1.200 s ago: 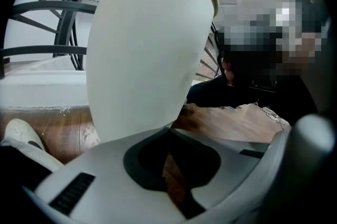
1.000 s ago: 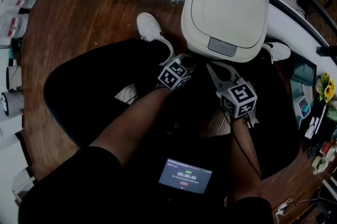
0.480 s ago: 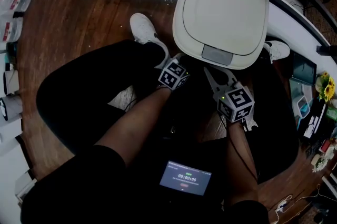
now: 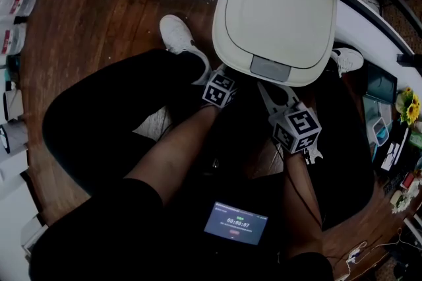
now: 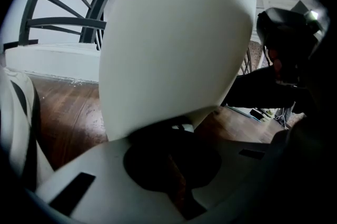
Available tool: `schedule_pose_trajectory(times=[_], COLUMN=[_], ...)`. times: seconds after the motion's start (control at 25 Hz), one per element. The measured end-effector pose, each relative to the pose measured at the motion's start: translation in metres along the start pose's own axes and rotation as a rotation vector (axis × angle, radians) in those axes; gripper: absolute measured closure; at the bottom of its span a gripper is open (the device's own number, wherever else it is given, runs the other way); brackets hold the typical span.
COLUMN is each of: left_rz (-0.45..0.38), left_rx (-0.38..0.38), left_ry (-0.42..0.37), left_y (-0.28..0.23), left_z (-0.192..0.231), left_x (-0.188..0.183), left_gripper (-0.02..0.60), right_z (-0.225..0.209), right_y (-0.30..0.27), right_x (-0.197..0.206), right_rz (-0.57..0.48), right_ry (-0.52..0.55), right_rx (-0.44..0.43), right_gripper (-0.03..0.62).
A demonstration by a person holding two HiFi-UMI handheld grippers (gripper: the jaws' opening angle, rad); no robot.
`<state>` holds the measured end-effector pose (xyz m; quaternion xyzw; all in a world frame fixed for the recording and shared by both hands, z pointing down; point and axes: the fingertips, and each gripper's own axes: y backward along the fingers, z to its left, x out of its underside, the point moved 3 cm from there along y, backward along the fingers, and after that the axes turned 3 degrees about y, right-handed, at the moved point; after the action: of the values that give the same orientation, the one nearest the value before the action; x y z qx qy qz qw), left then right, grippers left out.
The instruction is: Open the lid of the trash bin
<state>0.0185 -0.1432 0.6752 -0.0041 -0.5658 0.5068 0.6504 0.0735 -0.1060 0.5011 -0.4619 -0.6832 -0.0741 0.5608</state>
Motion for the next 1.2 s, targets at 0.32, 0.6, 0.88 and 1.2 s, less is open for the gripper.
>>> schedule_pose_trajectory(times=[0.32,0.6,0.88,1.2], left_rz=[0.013,0.048,0.101,0.154], left_rx=[-0.023,-0.054,-0.082,-0.127], left_ry=[0.049,0.056,0.098,0.097], left_y=[-0.007,-0.011,-0.015,-0.017], left_z=[0.006,0.006,0.006,0.007], left_x=[0.005,0.009,0.015,0.011], left_gripper=[0.545,0.545,0.545,0.546], right_z=[-0.002,-0.004,-0.007,-0.009], right_y=[0.003,0.002,0.004,0.007], right_x=[-0.002,0.002,0.0,0.0], right_rz=[-0.019,-0.009,-0.011,-0.012], right_ry=[-0.015,-0.022,-0.027,-0.038], right_rx=[0.009,0.017,0.025,0.026], right_gripper=[0.571,0.571,0.571,0.571])
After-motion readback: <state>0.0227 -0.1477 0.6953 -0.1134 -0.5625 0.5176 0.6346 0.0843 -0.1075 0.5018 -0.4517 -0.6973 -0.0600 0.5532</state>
